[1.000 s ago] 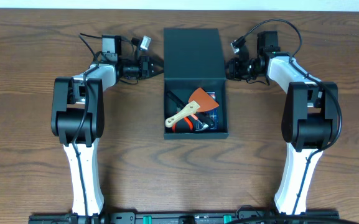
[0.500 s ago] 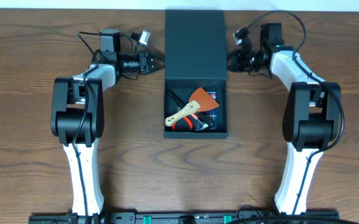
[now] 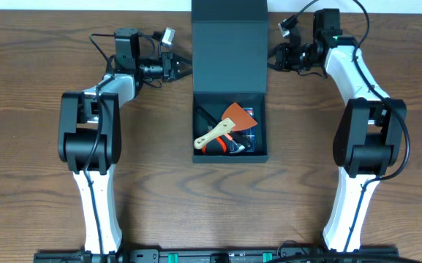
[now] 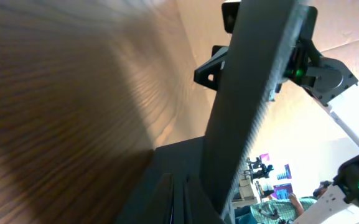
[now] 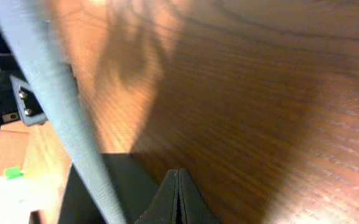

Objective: Pack container
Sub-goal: 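Push the upright lid with both grippers to swing it closed, then release the lid and pull both grippers back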

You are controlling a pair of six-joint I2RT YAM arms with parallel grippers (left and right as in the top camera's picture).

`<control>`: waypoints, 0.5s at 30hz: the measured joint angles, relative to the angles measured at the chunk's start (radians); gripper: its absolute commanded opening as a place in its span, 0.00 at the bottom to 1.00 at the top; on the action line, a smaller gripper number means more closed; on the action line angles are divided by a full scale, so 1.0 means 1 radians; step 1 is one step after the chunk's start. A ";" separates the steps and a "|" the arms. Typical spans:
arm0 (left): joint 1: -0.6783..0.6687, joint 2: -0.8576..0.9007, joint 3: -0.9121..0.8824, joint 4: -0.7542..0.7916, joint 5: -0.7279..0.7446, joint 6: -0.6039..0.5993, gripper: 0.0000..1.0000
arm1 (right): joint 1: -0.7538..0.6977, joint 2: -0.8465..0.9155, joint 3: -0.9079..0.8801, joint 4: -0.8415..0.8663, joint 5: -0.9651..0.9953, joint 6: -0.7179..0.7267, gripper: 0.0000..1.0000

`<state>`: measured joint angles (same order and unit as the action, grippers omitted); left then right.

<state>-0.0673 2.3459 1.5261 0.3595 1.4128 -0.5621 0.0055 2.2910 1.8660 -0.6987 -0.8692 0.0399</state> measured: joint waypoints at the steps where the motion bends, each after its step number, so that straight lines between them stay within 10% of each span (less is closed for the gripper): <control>1: 0.000 -0.009 0.000 0.000 0.000 -0.004 0.05 | 0.000 0.000 0.008 -0.011 -0.003 -0.001 0.01; 15: 0.000 -0.182 0.000 -0.048 -0.021 -0.041 0.05 | 0.000 0.000 0.194 -0.323 -0.026 -0.077 0.01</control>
<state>-0.0673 2.1643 1.5265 0.3111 1.3914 -0.6029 0.0059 2.2910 2.0602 -1.0222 -0.8948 -0.0376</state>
